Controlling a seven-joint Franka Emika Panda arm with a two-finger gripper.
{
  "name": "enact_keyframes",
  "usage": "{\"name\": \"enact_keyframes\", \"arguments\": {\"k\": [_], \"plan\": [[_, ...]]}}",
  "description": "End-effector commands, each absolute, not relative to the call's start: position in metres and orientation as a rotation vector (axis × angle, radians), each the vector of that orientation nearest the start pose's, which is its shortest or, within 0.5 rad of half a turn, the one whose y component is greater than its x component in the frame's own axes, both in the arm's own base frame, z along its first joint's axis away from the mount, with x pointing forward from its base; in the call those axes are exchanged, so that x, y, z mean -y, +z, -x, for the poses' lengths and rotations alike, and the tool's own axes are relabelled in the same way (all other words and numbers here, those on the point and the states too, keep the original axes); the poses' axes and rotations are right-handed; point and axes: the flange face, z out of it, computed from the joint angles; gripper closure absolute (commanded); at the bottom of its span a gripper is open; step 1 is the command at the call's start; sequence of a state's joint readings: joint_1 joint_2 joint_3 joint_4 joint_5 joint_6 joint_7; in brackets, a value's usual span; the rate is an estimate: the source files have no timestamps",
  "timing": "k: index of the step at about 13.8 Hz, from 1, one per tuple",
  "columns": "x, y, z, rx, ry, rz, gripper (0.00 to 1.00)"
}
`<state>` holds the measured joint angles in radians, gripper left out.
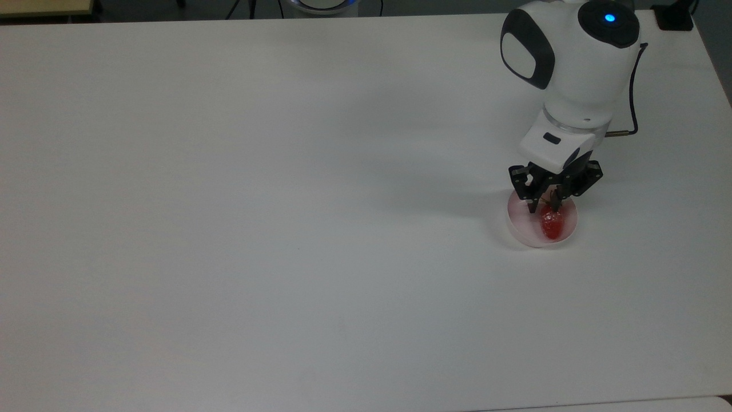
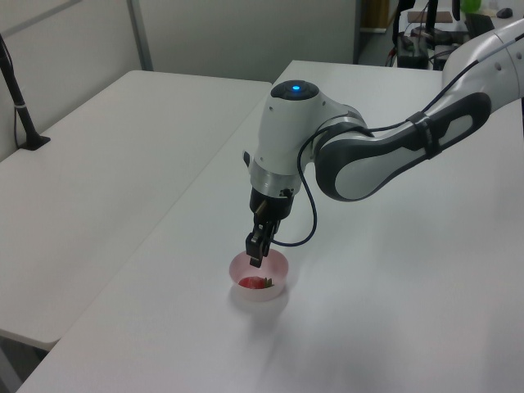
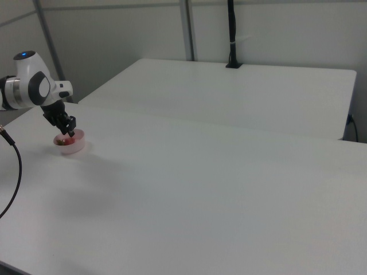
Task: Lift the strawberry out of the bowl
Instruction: 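Close the gripper fingers on the red strawberry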
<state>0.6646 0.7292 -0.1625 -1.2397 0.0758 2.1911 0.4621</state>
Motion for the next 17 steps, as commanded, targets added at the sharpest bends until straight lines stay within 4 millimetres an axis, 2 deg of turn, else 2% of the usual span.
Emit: {"name": "enact_keyframes", "arguments": {"k": [1, 4, 6, 9, 10, 13, 14, 15, 17], "plan": [[-0.397, 0.354, -0.646, 0.060, -0.272, 3.042, 0.00], [-0.402, 0.345, -0.647, 0.011, -0.281, 3.035, 0.00], [-0.409, 0.325, -0.651, -0.030, -0.332, 3.017, 0.00], [-0.412, 0.319, -0.652, -0.021, -0.363, 3.012, 0.02], [-0.413, 0.318, -0.651, -0.012, -0.366, 3.017, 0.06], [-0.419, 0.307, -0.646, 0.049, -0.371, 3.046, 0.45], [-0.418, 0.307, -0.646, 0.075, -0.370, 3.048, 0.54], [-0.418, 0.306, -0.646, 0.100, -0.369, 3.051, 0.60], [-0.418, 0.305, -0.645, 0.122, -0.366, 3.053, 0.63]]}}
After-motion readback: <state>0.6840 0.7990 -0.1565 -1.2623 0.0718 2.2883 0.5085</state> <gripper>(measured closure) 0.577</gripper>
